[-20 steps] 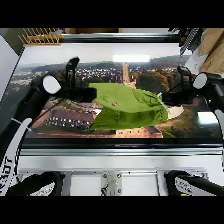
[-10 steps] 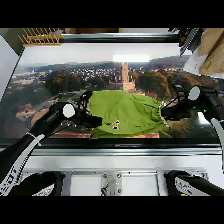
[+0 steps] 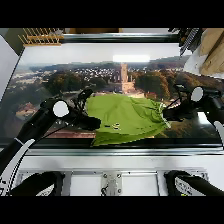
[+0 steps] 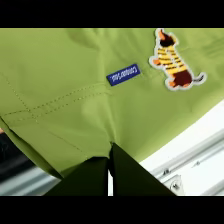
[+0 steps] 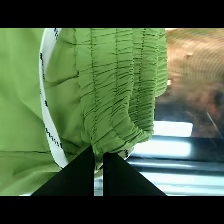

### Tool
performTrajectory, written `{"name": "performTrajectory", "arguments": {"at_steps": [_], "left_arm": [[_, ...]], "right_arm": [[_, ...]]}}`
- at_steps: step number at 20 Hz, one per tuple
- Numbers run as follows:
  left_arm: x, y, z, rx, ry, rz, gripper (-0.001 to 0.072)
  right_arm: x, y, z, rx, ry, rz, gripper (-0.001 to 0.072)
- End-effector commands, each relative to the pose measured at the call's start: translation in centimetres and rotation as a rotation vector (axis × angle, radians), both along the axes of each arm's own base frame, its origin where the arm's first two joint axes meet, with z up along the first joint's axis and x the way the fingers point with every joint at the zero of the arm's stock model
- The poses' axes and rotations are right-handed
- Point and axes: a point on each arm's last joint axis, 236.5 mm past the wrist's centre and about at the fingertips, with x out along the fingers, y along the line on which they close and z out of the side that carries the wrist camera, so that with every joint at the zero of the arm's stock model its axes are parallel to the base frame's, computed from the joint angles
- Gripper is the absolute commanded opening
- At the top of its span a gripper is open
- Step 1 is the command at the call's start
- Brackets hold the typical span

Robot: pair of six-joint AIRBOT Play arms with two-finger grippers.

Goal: Fold the clothes and pants, and hang the long-sleeved shirts on hangers.

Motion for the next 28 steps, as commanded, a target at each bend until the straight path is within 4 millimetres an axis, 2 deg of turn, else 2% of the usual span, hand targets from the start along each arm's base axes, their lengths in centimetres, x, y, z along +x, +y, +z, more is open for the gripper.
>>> {"name": "performTrajectory", "arguments": {"at_steps": [1,5,6,7,8,10,11,13,16,19,20,21,22,23,25,28], "left_arm": [[-3.1,0.8,0.0,0.043,0.1,-0.071,0.0004],[-6.0,-1.1,-0.7,0.065,0.128,-0.208,0.0006],[-7.1,-1.7,-0.9,0.072,0.134,-0.262,0.0201],[-8.0,-2.2,-1.0,0.073,0.14,-0.301,0.053],[-8.8,-3.2,-0.7,0.05,0.149,-0.32,0.068],[-9.8,-4.8,0.5,-0.033,0.171,-0.318,0.0689],[-9.4,-4.9,1.2,-0.058,0.157,-0.299,0.0688],[-7.5,-3.8,2.1,-0.075,0.113,-0.234,0.0688],[-3.4,-0.7,3.5,-0.106,0.06,-0.065,0.0688],[1.0,1.7,4.5,-0.147,-0.007,0.133,0.0686],[2.0,1.9,4.7,-0.162,-0.031,0.168,0.0645],[2.8,2.0,5.0,-0.176,-0.052,0.189,0.0408],[3.5,1.7,5.3,-0.194,-0.079,0.205,0.0112],[4.1,1.4,5.6,-0.208,-0.104,0.214,0.0005],[4.7,0.4,6.0,-0.224,-0.147,0.21,0.0005],[4.5,-1.2,6.3,-0.242,-0.178,0.18,0.0005]], "right_arm": [[-0.6,0.0,0.1,-0.002,0.018,0.004,0.0027],[-0.7,0.0,0.1,-0.001,0.025,0.004,0.0028],[-0.9,0.0,0.1,-0.001,0.032,0.004,0.003],[-1.2,0.1,0.1,0.003,0.043,0.005,0.0038],[-1.4,0.1,0.2,0.004,0.055,0.007,0.0078],[-2.0,0.1,0.2,0.006,0.077,0.021,0.0682],[-2.1,-0.1,0.4,0.005,0.078,0.041,0.072],[-1.6,-1.4,1.1,0.01,0.057,-0.001,0.072],[-0.4,-3.8,1.6,0.097,-0.003,-0.095,0.072],[1.4,-6.6,0.6,0.252,-0.059,-0.234,0.072],[2.0,-7.4,-0.1,0.3,-0.068,-0.271,0.072],[2.5,-8.2,-1.1,0.349,-0.075,-0.303,0.072],[2.9,-8.6,-2.0,0.394,-0.078,-0.317,0.072],[3.2,-8.7,-2.9,0.444,-0.079,-0.314,0.072],[3.9,-8.1,-4.5,0.527,-0.087,-0.267,0.072],[4.7,-6.1,-6.4,0.623,-0.084,-0.205,0.072]]}}
